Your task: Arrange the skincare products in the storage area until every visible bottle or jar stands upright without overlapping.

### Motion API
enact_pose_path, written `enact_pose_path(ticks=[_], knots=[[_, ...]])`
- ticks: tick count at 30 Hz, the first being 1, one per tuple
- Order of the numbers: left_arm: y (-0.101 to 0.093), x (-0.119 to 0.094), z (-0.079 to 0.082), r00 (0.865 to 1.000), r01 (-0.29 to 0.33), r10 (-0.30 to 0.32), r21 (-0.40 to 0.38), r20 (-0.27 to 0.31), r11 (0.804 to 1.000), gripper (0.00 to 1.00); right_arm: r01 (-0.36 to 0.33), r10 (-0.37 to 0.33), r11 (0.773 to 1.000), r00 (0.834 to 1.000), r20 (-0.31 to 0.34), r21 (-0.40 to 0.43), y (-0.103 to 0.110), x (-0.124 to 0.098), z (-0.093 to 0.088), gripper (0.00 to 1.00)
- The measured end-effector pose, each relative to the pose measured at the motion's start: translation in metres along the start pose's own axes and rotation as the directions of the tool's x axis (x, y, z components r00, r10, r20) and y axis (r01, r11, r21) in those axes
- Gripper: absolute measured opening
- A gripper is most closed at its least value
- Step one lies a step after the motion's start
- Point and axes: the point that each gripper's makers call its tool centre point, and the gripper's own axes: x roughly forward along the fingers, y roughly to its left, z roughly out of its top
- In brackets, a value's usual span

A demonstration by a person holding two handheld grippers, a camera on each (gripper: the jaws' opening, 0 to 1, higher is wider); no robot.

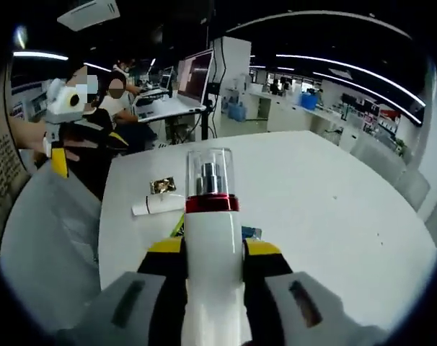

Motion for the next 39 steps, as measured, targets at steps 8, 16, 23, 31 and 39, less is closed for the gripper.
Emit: enact_pose_path(ticks=[8, 16, 23, 31, 39], knots=[[-0.010, -0.005, 0.020, 0.998, 0.043, -0.042, -0.024, 0.045, 0.999, 0.95, -0.034, 0.025, 0.995, 0.994, 0.104, 0.094, 0.022, -0.005, 0.022, 0.29], [-0.033, -0.008, 0.035, 0.991, 0.123, -0.121, -0.025, 0.062, 0.992, 0.94, -0.107, 0.055, 0.971, 0.970, 0.237, 0.212, 0.046, -0.013, 0.048, 0.29], [-0.057, -0.009, 0.043, 0.977, 0.205, -0.203, -0.028, 0.068, 0.978, 0.91, -0.169, 0.058, 0.936, 0.939, 0.339, 0.308, 0.060, -0.024, 0.061, 0.29], [-0.088, -0.004, 0.048, 0.949, 0.315, -0.316, 0.023, 0.023, 0.949, 0.81, -0.188, 0.051, 0.926, 0.921, 0.386, 0.327, 0.074, -0.035, 0.065, 0.29], [-0.105, 0.002, 0.067, 0.913, 0.405, -0.406, 0.022, 0.040, 0.914, 0.77, -0.229, 0.033, 0.896, 0.889, 0.457, 0.381, 0.085, -0.051, 0.068, 0.29]])
